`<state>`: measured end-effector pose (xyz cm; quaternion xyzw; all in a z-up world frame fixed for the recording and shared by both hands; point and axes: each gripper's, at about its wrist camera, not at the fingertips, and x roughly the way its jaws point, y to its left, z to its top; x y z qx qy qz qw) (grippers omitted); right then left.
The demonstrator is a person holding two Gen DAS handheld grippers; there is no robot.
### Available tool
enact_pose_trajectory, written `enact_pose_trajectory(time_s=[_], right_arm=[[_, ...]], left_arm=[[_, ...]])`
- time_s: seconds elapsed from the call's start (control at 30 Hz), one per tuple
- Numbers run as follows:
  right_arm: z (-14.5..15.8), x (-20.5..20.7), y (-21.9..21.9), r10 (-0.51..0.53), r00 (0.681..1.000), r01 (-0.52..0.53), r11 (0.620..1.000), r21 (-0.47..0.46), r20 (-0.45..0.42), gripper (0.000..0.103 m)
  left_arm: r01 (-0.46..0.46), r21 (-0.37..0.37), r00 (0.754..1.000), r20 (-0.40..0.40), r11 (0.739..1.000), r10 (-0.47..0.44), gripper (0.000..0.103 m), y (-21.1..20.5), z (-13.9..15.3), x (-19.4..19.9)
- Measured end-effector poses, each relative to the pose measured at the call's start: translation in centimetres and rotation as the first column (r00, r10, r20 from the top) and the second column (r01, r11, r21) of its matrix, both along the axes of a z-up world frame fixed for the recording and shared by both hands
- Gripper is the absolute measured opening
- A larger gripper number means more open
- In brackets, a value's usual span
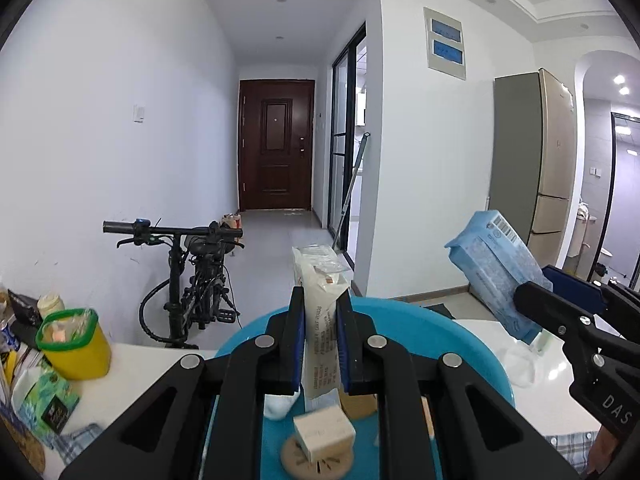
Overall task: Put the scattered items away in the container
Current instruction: 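Carry both held packets up over the turquoise basin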
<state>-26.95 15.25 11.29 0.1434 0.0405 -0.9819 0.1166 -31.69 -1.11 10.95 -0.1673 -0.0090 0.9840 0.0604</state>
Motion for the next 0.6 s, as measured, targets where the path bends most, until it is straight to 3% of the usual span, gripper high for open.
enact_pose_trajectory(time_s=[0.33, 0.6], right_arm=[[1.8, -3.1, -1.2, 0.003, 1.0, -0.003, 1.0, -0.007, -0.017, 0.034], [1.1, -6.8, -1.4, 0.02, 0.988, -0.025, 0.999, 0.028, 0.156, 0.034]], left_arm=[[0.003, -0.018, 1.0, 0.027, 1.0, -0.002, 0.015, 0.5, 0.6, -3.4], [0.019, 0.002, 0.968, 0.252, 1.0, -0.019, 0.015, 1.3, 0.2, -6.5]])
